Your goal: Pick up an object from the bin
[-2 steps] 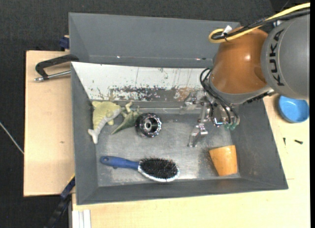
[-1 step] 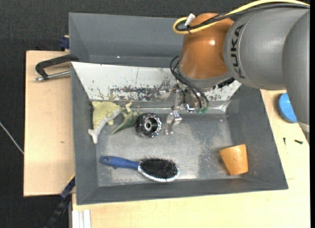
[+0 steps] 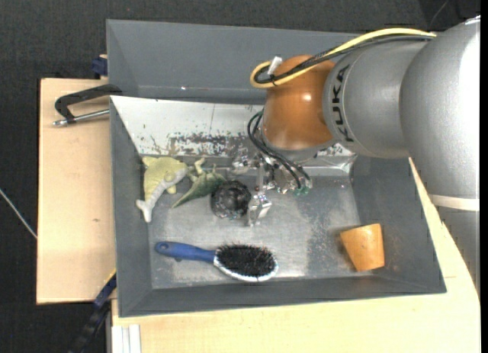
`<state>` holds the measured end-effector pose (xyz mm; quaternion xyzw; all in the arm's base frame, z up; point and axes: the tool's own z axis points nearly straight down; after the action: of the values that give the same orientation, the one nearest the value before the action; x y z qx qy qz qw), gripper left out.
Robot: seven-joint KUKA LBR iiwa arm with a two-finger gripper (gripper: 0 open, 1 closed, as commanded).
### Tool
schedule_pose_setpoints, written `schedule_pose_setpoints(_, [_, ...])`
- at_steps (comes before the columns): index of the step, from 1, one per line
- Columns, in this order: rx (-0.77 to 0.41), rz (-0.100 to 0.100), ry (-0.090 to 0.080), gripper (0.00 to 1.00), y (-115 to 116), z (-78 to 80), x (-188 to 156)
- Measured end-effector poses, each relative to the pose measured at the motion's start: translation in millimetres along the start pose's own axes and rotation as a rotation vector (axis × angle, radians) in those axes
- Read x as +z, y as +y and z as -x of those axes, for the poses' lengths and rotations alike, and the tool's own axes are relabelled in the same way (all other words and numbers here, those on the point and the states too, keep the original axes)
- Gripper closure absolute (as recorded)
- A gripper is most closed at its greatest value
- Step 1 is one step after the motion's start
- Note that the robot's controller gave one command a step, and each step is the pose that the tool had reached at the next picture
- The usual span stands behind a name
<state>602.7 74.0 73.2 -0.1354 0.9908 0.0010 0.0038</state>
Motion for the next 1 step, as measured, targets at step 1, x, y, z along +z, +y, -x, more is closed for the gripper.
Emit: schedule_pose_setpoints(1, [0.000, -0.001, -0.007, 1.00, -0.4, 2.0, -3.1])
